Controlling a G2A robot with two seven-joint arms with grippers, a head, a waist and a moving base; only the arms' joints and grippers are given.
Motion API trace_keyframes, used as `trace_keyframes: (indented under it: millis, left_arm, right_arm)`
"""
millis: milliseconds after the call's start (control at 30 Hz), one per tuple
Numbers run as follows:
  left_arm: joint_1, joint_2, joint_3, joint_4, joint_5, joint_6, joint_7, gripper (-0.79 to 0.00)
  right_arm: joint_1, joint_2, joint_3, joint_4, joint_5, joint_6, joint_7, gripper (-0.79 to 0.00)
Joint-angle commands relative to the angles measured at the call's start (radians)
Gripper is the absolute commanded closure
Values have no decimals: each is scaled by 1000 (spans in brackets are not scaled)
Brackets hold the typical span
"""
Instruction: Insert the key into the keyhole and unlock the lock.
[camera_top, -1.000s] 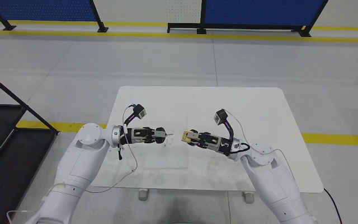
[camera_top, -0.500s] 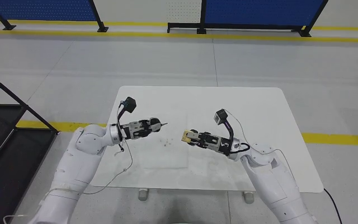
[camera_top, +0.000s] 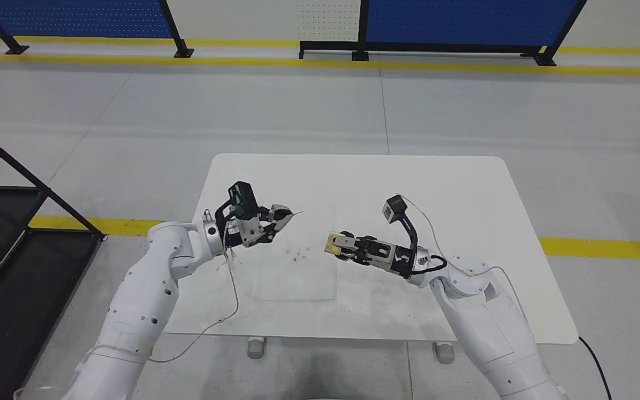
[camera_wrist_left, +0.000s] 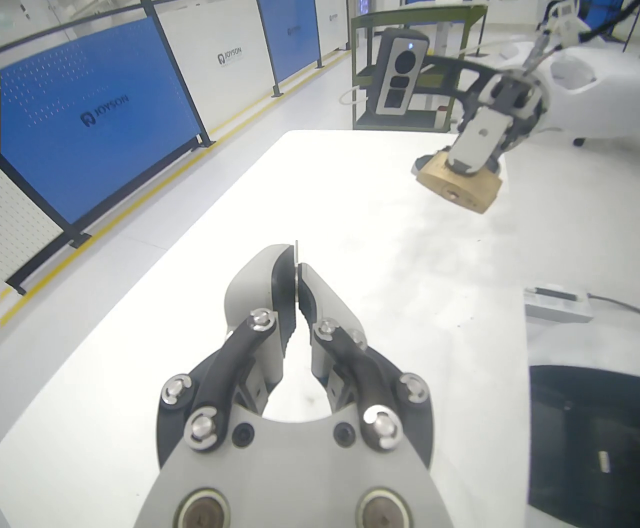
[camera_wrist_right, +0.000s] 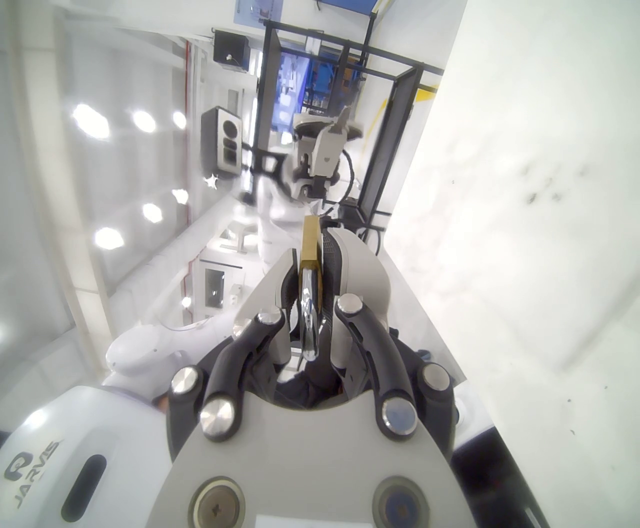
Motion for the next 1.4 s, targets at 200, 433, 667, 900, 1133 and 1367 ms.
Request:
trace_keyframes:
  millis: [200, 433, 667, 900, 1133, 1367]
  left_arm:
    - [-9, 1, 15, 46, 79, 7, 112, 0]
    - [-15, 4, 21, 10, 145, 36, 86, 0]
    - [-22, 39, 80, -29, 648, 214, 291, 0]
    - [-53, 75, 128, 81, 1023, 560, 684, 0]
    - [-113, 84, 148, 179, 1045, 665, 888, 0]
    - [-113, 84, 148, 179, 1045, 665, 888, 0]
  right_arm:
    - [0, 0, 0, 0, 0, 0, 0, 0]
    - [0, 0, 0, 0, 0, 0, 0, 0]
    - [0, 0, 0, 0, 0, 0, 0, 0]
    - [0, 0, 0, 0, 0, 0, 0, 0]
    - [0, 0, 0, 0, 0, 0, 0, 0]
    - [0, 0, 0, 0, 0, 0, 0, 0]
